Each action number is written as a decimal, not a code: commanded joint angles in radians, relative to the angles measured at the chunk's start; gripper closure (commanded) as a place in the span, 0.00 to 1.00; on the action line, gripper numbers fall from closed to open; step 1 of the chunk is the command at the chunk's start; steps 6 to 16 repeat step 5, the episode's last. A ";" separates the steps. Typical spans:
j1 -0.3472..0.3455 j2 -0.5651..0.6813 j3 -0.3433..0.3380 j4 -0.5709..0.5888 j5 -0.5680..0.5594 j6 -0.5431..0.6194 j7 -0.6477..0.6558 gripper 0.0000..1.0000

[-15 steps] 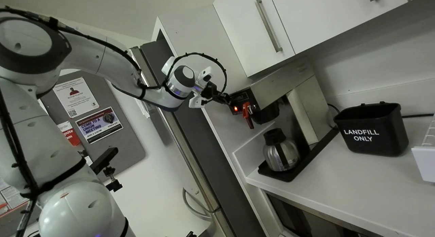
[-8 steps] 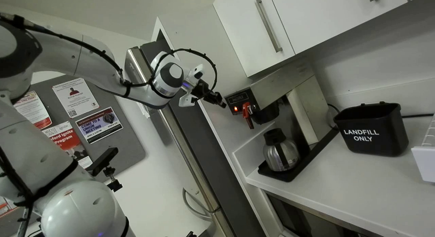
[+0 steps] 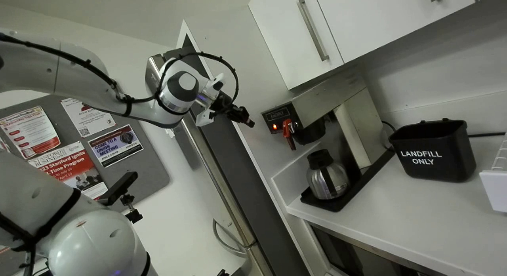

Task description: Flick the switch on the machine on

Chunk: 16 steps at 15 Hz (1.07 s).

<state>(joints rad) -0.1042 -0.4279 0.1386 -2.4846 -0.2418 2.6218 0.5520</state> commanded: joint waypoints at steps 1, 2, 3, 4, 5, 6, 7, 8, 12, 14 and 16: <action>0.000 -0.058 0.013 -0.037 0.033 -0.031 -0.038 1.00; 0.001 -0.064 0.014 -0.042 0.035 -0.031 -0.040 1.00; 0.000 -0.068 0.017 -0.047 0.034 -0.031 -0.041 1.00; -0.001 -0.071 0.019 -0.050 0.033 -0.030 -0.041 1.00; -0.005 -0.074 0.024 -0.052 0.030 -0.029 -0.035 1.00; -0.005 -0.074 0.024 -0.052 0.030 -0.029 -0.035 1.00; -0.005 -0.074 0.024 -0.052 0.030 -0.029 -0.035 1.00; -0.005 -0.074 0.024 -0.052 0.030 -0.029 -0.035 1.00; -0.005 -0.074 0.024 -0.052 0.030 -0.029 -0.035 1.00; -0.005 -0.074 0.024 -0.052 0.030 -0.029 -0.035 1.00; -0.005 -0.074 0.024 -0.052 0.030 -0.029 -0.035 1.00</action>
